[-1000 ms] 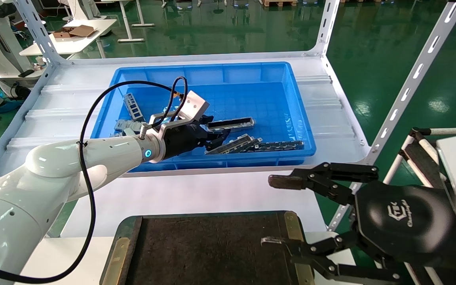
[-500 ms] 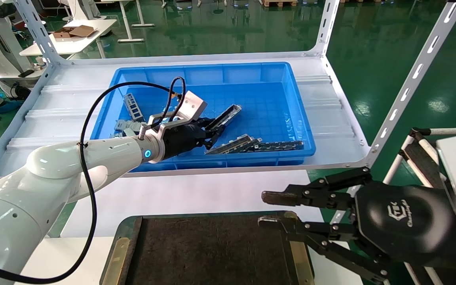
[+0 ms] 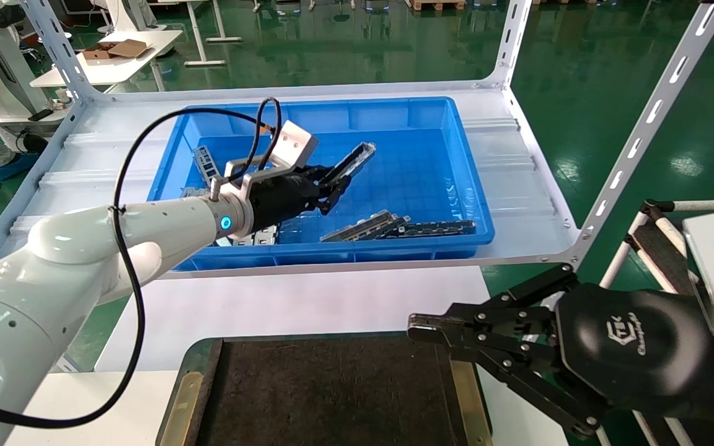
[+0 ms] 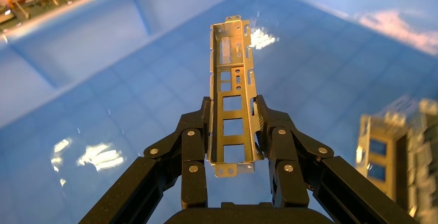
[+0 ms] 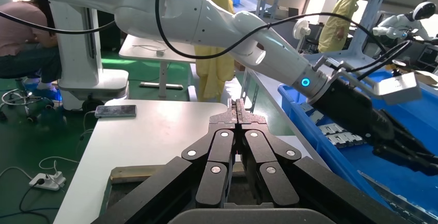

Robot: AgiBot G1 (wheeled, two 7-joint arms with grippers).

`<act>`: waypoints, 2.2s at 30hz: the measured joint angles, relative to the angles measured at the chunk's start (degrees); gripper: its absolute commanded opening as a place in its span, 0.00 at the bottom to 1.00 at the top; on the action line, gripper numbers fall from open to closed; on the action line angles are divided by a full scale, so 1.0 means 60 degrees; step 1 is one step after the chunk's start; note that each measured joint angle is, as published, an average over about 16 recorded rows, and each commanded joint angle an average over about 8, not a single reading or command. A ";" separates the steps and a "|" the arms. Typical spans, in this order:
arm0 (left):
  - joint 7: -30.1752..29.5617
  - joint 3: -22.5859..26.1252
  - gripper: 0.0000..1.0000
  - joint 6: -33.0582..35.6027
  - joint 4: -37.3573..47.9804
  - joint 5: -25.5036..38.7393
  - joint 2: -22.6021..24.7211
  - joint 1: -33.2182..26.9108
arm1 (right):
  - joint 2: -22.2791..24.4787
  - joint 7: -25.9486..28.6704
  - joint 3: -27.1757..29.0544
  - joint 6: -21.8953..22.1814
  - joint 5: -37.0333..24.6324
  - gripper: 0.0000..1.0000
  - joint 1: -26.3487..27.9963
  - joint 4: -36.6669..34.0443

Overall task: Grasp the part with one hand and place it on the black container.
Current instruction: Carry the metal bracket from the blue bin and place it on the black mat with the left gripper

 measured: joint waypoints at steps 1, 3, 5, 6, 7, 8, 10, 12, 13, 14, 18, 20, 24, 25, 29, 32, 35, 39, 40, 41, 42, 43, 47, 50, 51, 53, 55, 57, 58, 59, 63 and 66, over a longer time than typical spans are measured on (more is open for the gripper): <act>0.0038 -0.0023 0.00 0.0133 -0.0006 -0.0073 -0.0032 -0.0044 | 0.0000 0.0000 0.0000 0.0000 0.0000 0.00 0.0000 0.0000; 0.0133 -0.0082 0.00 0.0484 -0.0027 -0.0232 -0.0115 -0.0125 | 0.0000 0.0000 -0.0001 0.0000 0.0000 0.00 0.0000 0.0000; 0.0255 -0.0159 0.00 0.0961 -0.0065 -0.0406 -0.0227 -0.0188 | 0.0000 0.0000 -0.0001 0.0000 0.0001 0.00 0.0000 0.0000; 0.0328 -0.0203 0.00 0.1245 -0.0089 -0.0499 -0.0294 -0.0209 | 0.0000 -0.0001 -0.0001 0.0000 0.0001 0.00 0.0000 0.0000; 0.0407 -0.0250 0.00 0.1546 -0.0113 -0.0595 -0.0364 -0.0225 | 0.0000 -0.0001 -0.0001 0.0000 0.0001 0.00 0.0000 0.0000; 0.0491 -0.0298 0.00 0.1863 -0.0135 -0.0690 -0.0437 -0.0237 | 0.0001 -0.0001 -0.0001 0.0001 0.0001 0.00 0.0000 0.0000; 0.0666 -0.0390 0.00 0.2513 -0.0176 -0.0870 -0.0582 -0.0246 | 0.0001 -0.0001 -0.0002 0.0001 0.0001 0.00 0.0000 0.0000; 0.0840 -0.0473 0.00 0.3164 -0.0217 -0.1034 -0.0722 -0.0239 | 0.0001 -0.0001 -0.0002 0.0001 0.0001 0.00 0.0001 0.0000; 0.0922 -0.0511 0.00 0.3482 -0.0236 -0.1110 -0.0789 -0.0230 | 0.0001 -0.0001 -0.0002 0.0001 0.0002 0.00 0.0001 0.0000; 0.1001 -0.0546 0.00 0.3797 -0.0258 -0.1182 -0.0855 -0.0216 | 0.0001 -0.0001 -0.0002 0.0001 0.0002 0.00 0.0001 0.0000; 0.1258 -0.0643 0.00 0.4944 -0.0368 -0.1414 -0.1093 -0.0116 | 0.0001 -0.0002 -0.0003 0.0001 0.0002 0.00 0.0001 0.0000; 0.1339 -0.0663 0.00 0.5412 -0.0439 -0.1491 -0.1187 -0.0040 | 0.0001 -0.0002 -0.0003 0.0001 0.0002 0.00 0.0001 0.0000; 0.1364 -0.0641 0.00 0.6007 -0.0639 -0.1553 -0.1320 0.0162 | 0.0002 -0.0002 -0.0004 0.0002 0.0003 0.00 0.0001 0.0000; 0.1346 -0.0630 0.00 0.6108 -0.0712 -0.1562 -0.1352 0.0229 | 0.0002 -0.0002 -0.0004 0.0002 0.0003 0.00 0.0001 0.0000; 0.1201 -0.0581 0.00 0.6369 -0.1121 -0.1593 -0.1507 0.0592 | 0.0002 -0.0002 -0.0005 0.0002 0.0003 0.00 0.0001 0.0000; 0.1041 -0.0538 0.00 0.6392 -0.1532 -0.1610 -0.1644 0.0949 | 0.0002 -0.0003 -0.0006 0.0002 0.0004 0.00 0.0001 0.0000; 0.0852 -0.0491 0.00 0.6265 -0.2022 -0.1616 -0.1802 0.1367 | 0.0002 -0.0003 -0.0006 0.0002 0.0004 0.00 0.0002 0.0000; 0.0563 -0.0432 0.00 0.5877 -0.2797 -0.1620 -0.2063 0.2006 | 0.0003 -0.0003 -0.0007 0.0003 0.0005 0.00 0.0002 0.0000; 0.0487 -0.0419 0.00 0.5745 -0.3015 -0.1619 -0.2138 0.2179 | 0.0003 -0.0003 -0.0007 0.0003 0.0005 0.00 0.0002 0.0000; 0.0400 -0.0406 0.00 0.5585 -0.3267 -0.1620 -0.2229 0.2372 | 0.0003 -0.0004 -0.0007 0.0003 0.0005 0.00 0.0002 0.0000; 0.0312 -0.0395 0.00 0.5412 -0.3527 -0.1623 -0.2323 0.2568 | 0.0003 -0.0004 -0.0007 0.0003 0.0005 0.00 0.0002 0.0000; 0.0218 -0.0388 0.00 0.5222 -0.3804 -0.1634 -0.2422 0.2778 | 0.0003 -0.0004 -0.0007 0.0003 0.0005 0.00 0.0002 0.0000; -0.0171 -0.0381 0.00 0.4325 -0.5006 -0.1699 -0.2858 0.3675 | 0.0003 -0.0004 -0.0008 0.0003 0.0006 0.00 0.0002 0.0000; -0.0499 -0.0380 0.00 0.3516 -0.5978 -0.1765 -0.3206 0.4397 | 0.0003 -0.0004 -0.0009 0.0003 0.0006 0.00 0.0002 0.0000; -0.0611 -0.0374 0.00 0.3231 -0.6297 -0.1780 -0.3320 0.4634 | 0.0003 -0.0004 -0.0009 0.0004 0.0006 0.00 0.0002 0.0000; -0.0858 -0.0346 0.00 0.2620 -0.6935 -0.1799 -0.3540 0.5111 | 0.0004 -0.0005 -0.0009 0.0004 0.0006 0.00 0.0002 0.0000; -0.1120 -0.0297 0.00 0.1983 -0.7544 -0.1800 -0.3738 0.5563 | 0.0004 -0.0005 -0.0010 0.0004 0.0006 0.00 0.0002 0.0000; -0.1399 -0.0228 0.00 0.1333 -0.8090 -0.1787 -0.3898 0.5975 | 0.0004 -0.0005 -0.0010 0.0004 0.0007 0.00 0.0003 0.0000; -0.1540 -0.0183 0.00 0.1010 -0.8331 -0.1772 -0.3959 0.6159 | 0.0004 -0.0005 -0.0010 0.0004 0.0007 0.00 0.0003 0.0000; -0.1682 -0.0131 0.00 0.0692 -0.8550 -0.1751 -0.4008 0.6328 | 0.0004 -0.0005 -0.0010 0.0004 0.0007 0.00 0.0003 0.0000; -0.2253 0.0155 0.00 -0.0550 -0.9260 -0.1599 -0.4098 0.6886 | 0.0004 -0.0005 -0.0011 0.0004 0.0007 0.00 0.0003 0.0000; -0.2656 0.0408 0.00 -0.1417 -0.9610 -0.1467 -0.4044 0.7179 | 0.0004 -0.0006 -0.0012 0.0005 0.0008 0.00 0.0003 0.0000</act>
